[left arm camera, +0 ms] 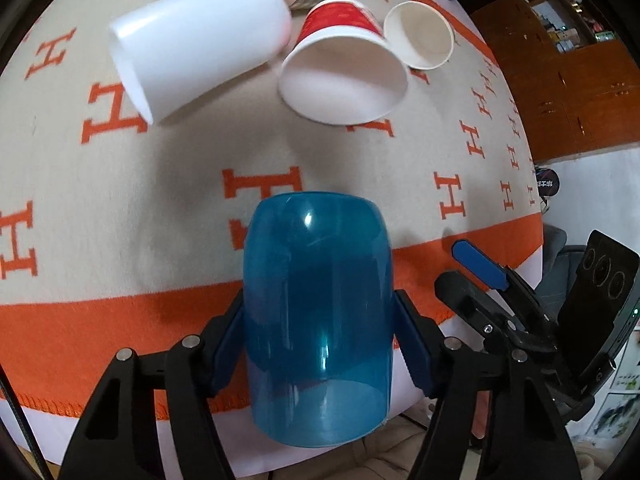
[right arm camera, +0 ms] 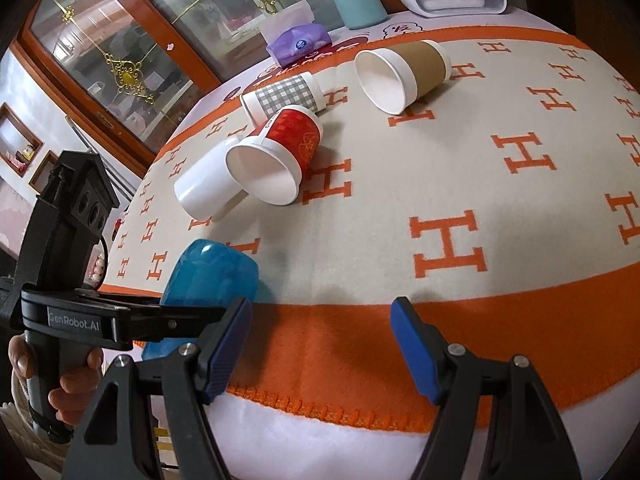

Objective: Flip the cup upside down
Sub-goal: 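Rotate the held blue cup with the left tool so its base faces up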

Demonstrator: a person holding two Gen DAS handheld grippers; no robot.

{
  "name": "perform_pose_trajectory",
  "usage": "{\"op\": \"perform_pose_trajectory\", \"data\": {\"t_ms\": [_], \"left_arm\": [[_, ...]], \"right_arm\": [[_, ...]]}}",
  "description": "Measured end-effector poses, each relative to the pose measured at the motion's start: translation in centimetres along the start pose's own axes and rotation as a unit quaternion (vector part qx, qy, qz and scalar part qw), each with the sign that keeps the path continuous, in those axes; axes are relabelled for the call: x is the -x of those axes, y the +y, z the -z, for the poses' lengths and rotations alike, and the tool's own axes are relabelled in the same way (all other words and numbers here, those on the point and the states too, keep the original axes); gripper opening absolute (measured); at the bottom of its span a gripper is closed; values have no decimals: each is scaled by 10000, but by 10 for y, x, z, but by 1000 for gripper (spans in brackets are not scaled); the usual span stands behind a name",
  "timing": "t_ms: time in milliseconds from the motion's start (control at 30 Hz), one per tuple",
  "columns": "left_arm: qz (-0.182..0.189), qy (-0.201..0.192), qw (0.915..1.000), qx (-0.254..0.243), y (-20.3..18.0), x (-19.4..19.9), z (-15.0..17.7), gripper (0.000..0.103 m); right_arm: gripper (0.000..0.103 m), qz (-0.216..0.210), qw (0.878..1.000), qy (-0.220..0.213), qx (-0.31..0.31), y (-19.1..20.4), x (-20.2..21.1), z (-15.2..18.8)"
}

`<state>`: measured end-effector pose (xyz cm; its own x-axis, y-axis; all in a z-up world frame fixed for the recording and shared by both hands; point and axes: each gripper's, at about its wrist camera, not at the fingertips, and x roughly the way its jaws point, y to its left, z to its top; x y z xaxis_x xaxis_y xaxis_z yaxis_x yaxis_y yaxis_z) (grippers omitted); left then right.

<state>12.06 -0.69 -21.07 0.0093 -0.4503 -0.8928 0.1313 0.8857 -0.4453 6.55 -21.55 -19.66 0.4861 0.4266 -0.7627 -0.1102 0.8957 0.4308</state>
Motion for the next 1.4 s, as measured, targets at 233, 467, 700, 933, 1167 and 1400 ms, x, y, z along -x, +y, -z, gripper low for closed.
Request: {"op": "perform_pose_trajectory", "data": {"t_ms": [233, 467, 700, 933, 1167, 1400], "left_arm": [[-261, -966, 9942, -398, -17, 26, 1, 67], [-752, -2626, 9596, -679, -25, 33, 2, 67], [-582, -3053, 9477, -731, -17, 19, 4, 67], [-803, -3218, 9357, -1200, -30, 16, 27, 67], [-954, -3349, 9234, -1616, -34, 14, 56, 66], [-1031, -3485, 9121, -1900, -36, 8, 70, 66]], "right_arm": [[72, 25, 9999, -135, 10, -2, 7, -1], [72, 205, 9995, -219, -11, -4, 10, 1], [72, 340, 9992, -231, -19, -6, 12, 3], [72, 379, 9991, -177, -11, -3, 8, 6], [72, 437, 9988, -203, 80, 3, 11, 9], [72, 480, 9986, -218, 94, 4, 13, 11]]}}
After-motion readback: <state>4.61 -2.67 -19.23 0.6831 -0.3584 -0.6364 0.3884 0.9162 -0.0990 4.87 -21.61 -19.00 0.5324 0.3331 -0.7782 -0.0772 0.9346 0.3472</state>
